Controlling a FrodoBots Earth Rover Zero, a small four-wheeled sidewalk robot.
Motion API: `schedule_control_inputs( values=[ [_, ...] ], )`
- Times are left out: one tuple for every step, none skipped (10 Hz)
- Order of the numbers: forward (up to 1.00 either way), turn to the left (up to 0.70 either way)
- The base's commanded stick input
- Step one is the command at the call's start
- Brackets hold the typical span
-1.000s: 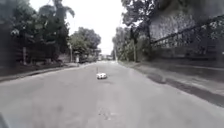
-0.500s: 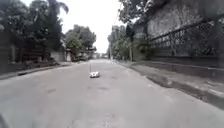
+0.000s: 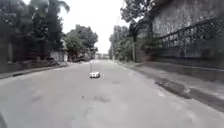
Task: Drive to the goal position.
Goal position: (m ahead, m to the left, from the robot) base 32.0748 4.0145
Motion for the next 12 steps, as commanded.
schedule_control_inputs(
  values=[
    [1.0, 0.0],
    [1.0, 0.0],
    [1.0, 0.0],
    [1.0, 0.0],
    [1.0, 0.0],
    [1.0, 0.0],
    [1.0, 0.0],
    [1.0, 0.0],
    [1.0, 0.0],
    [1.0, 0.0],
    [1.0, 0.0],
    [1.0, 0.0]
  ],
)
